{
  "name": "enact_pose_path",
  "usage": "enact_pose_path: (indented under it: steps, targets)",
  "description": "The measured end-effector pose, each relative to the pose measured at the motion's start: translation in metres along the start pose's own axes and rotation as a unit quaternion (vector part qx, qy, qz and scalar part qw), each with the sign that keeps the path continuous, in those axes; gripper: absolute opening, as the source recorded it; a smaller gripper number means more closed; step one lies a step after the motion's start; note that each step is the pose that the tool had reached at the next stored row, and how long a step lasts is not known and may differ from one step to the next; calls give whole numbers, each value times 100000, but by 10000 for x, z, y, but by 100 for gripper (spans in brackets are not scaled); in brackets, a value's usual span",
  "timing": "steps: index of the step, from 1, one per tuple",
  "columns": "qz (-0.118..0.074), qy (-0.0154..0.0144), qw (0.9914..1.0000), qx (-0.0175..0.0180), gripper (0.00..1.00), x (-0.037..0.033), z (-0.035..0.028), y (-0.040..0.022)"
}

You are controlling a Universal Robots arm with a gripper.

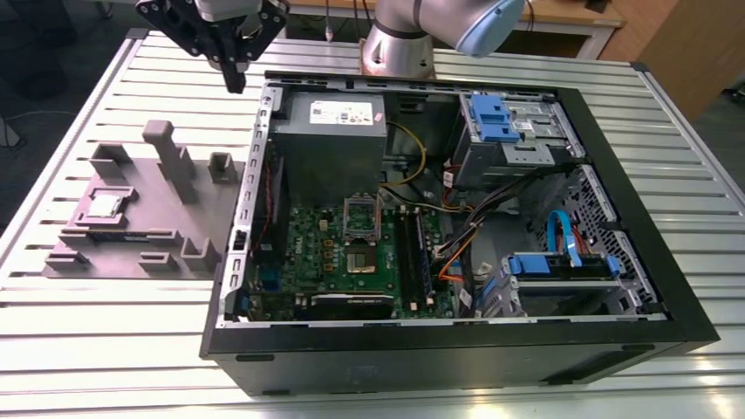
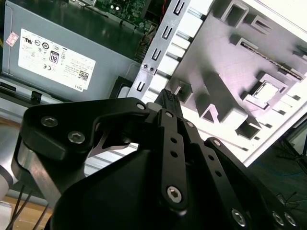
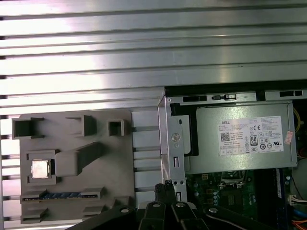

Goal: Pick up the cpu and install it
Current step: 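Reach for the cpu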

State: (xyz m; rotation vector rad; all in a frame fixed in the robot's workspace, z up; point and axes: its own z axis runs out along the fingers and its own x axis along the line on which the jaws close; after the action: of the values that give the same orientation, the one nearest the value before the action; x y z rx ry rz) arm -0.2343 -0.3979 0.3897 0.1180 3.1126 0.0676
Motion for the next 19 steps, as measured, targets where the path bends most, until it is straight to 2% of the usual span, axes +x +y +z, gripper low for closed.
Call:
enact_pose_path:
  steps: [19]
  targets:
    - [0, -2, 100000, -1, 10, 48, 0, -4]
